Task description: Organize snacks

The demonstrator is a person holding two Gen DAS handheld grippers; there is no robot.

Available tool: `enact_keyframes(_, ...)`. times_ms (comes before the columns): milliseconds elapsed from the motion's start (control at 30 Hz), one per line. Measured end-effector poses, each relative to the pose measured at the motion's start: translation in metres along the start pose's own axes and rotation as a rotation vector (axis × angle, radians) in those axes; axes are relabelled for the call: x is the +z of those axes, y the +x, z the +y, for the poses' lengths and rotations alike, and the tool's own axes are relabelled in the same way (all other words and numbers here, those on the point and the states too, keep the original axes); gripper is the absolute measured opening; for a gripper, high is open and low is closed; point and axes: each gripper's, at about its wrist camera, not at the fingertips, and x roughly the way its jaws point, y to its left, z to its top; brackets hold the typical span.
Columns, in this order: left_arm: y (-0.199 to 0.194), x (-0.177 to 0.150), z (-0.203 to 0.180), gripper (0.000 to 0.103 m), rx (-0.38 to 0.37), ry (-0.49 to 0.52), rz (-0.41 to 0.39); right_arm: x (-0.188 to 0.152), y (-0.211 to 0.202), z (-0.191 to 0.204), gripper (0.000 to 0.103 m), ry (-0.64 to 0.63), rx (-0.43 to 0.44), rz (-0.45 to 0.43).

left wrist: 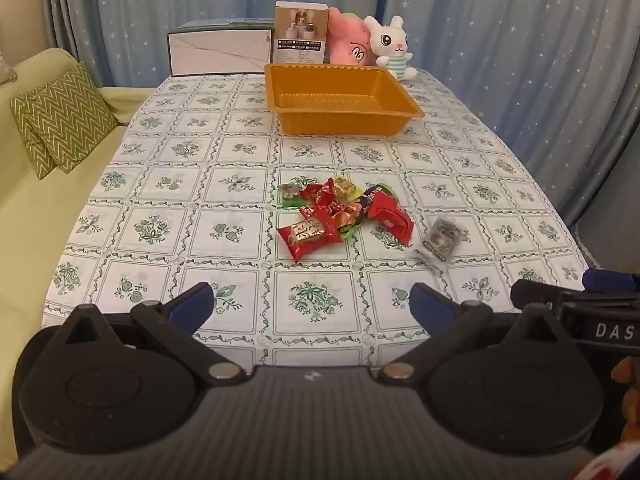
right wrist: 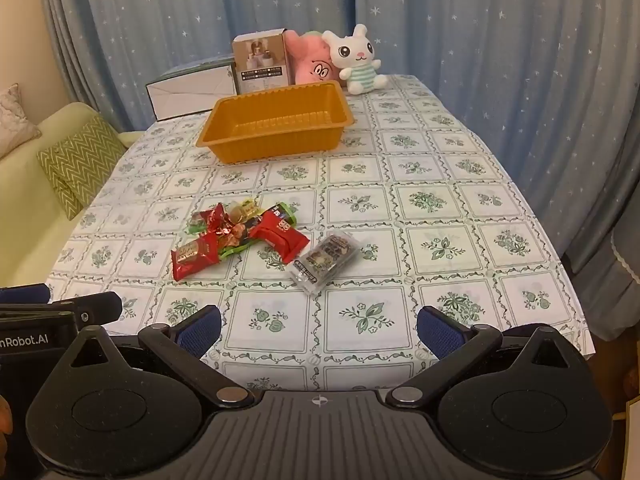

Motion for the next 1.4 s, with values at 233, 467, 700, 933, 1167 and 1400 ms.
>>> enact_keyframes(233, -0.002, -0.015, 0.001, 0.103, -0.035, -0.025, -0.020, -0.001, 0.001, 0.002, 0.103, 0.008, 0.017, 0.009)
enact_keyframes(467, 0.001, -0.003, 0.003, 0.103, -0.016, -0.028, -0.001, -0.001, 0.001, 0.004, 0.103, -0.002, 0.006, 0.004)
enact_keyframes(700, 0.000, -0.002, 0.002, 0.103, -0.015, -0.024, -0.008, 0.000, 0.001, 0.003, 0.103, 0.001, 0.007, 0.004)
enact_keyframes(933, -0.001, -0.001, -0.001, 0.103, -0.016, -0.015, -0.013, 0.000, 0.000, 0.003, 0.103, 0.005, 0.007, 0.007)
enact_keyframes(1167, -0.002, -0.002, 0.000, 0.103, -0.023, -0.010, -0.012, 0.000, 0.000, 0.003, 0.103, 0.004, 0.008, 0.007)
enact_keyframes(1400, -0.001, -0.002, -0.001, 0.103, -0.020, -0.010, -0.010, 0.001, 0.001, 0.002, 0.103, 0.007, 0.008, 0.005)
